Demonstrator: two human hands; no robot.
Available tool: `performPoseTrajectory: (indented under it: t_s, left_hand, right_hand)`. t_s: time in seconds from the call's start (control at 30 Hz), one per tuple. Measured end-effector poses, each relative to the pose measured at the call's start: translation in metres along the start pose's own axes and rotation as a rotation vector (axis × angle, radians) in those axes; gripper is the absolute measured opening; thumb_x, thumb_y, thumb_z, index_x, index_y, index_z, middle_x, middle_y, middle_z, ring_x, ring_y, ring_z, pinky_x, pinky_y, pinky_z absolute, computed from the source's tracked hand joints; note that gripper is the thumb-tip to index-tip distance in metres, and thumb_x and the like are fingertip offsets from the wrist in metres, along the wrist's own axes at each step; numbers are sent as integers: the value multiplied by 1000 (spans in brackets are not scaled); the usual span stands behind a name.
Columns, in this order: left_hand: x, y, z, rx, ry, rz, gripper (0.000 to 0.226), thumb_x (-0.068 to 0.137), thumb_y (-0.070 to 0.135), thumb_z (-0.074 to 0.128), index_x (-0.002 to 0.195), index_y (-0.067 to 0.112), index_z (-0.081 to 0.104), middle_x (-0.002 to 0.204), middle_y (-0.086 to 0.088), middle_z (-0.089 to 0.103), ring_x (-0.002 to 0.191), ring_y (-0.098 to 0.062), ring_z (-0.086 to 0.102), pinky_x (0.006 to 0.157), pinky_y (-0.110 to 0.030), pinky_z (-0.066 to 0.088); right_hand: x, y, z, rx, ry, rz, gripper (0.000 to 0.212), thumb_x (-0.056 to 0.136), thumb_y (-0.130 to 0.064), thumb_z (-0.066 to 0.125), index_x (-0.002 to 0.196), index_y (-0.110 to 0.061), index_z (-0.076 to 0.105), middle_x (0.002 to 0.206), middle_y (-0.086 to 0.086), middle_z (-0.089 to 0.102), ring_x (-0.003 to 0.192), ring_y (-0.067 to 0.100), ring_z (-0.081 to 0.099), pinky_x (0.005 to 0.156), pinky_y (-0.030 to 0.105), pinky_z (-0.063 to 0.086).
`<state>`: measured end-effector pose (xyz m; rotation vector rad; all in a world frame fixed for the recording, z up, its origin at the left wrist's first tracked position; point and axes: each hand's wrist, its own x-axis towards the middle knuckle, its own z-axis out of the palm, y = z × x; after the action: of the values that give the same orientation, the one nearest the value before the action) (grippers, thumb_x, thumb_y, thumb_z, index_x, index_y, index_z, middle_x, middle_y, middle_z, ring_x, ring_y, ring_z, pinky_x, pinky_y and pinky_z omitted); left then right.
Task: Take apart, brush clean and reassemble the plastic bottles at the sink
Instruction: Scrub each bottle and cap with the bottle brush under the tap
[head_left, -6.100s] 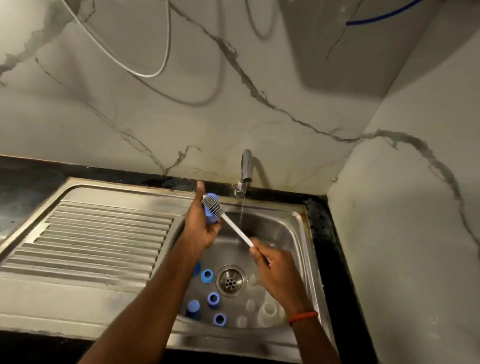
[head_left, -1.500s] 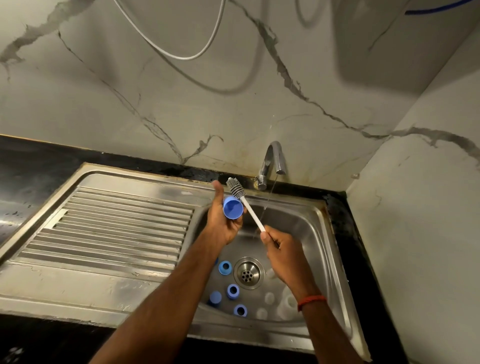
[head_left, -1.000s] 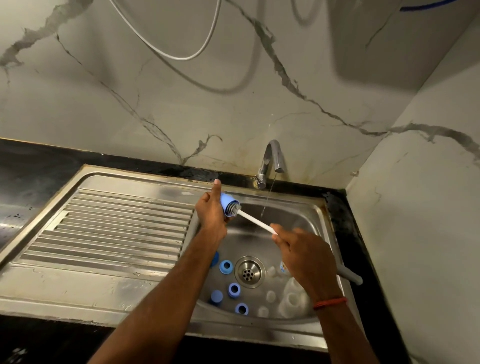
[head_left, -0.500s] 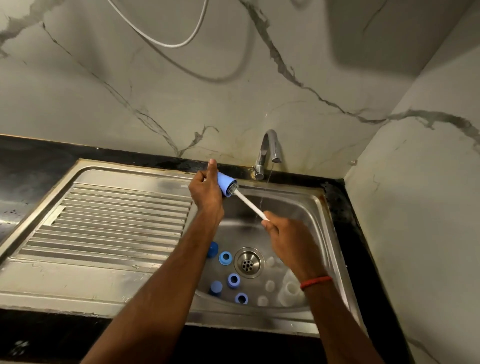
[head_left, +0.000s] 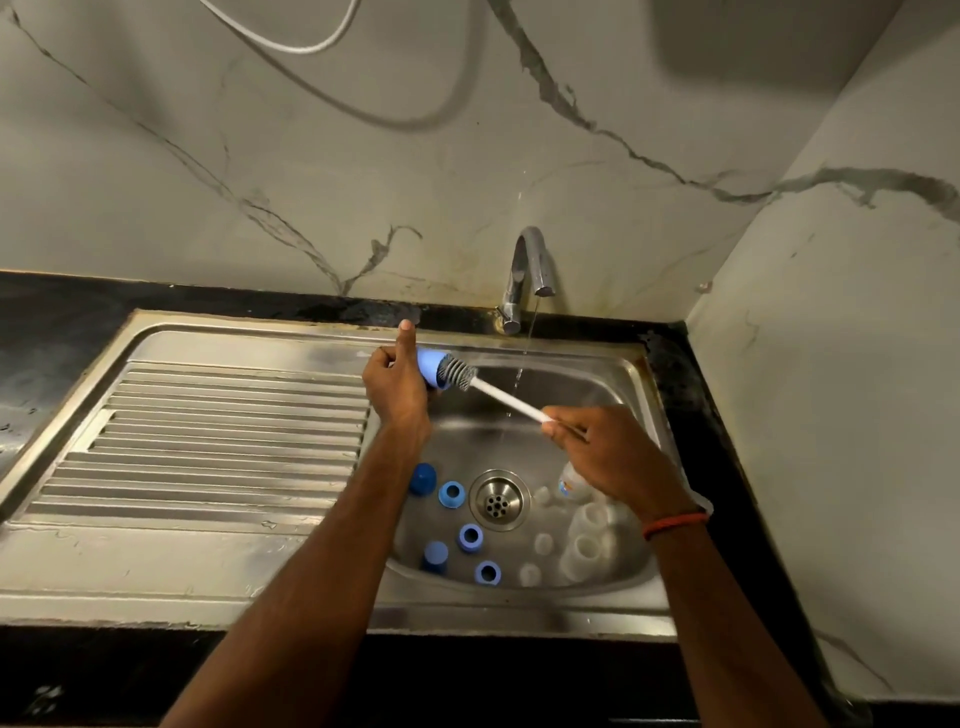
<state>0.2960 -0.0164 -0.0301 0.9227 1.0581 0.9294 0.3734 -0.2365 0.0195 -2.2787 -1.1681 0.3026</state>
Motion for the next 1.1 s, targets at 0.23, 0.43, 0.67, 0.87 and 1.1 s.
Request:
performPoseTrajectory:
  t_s: [0.23,0.43,0.67,0.87,1.1]
  left_hand:
    - [7,-8,-4,126,-102,26,45,88,56,68,91,11,62,78,-3,66,72,-15,66,63,-28,57]
    - [22,-30,-33,488,-195,311,38,90,62,64,83,25,64,78,3,69,77,-14,67,73,-34,57]
    - [27,-60,-57,927,-605,314,24,88,45,73,83,23,68,77,5,69,73,-8,66,68,-26,53]
    - [37,-96,-74,1354,-779,230,22,73,32,89,87,28,73,100,8,70,95,-9,65,85,-27,54]
    - [35,-122,-81,1663,-868,247,38,80,10,76,115,22,70,125,-3,62,109,-20,64,94,-30,54]
  right_hand:
    - [-4,11,16,93,-77,20,19,98,-25,61,111,-20,74,76,10,71,72,24,67,73,41,54]
    - [-7,41,9,153,-20,170,17,95,-28,66,108,-27,76,78,-4,74,74,5,68,75,26,55]
    - [-7,55,20,180,14,230,19,94,-30,66,111,-26,75,82,-9,73,75,5,67,79,32,57]
    - [-8,67,31,209,-10,272,17,94,-31,67,108,-29,75,80,-7,74,69,4,69,76,34,59]
    - [-11,83,33,174,-11,292,12,94,-31,67,102,-33,75,76,-18,72,73,-3,66,70,23,55]
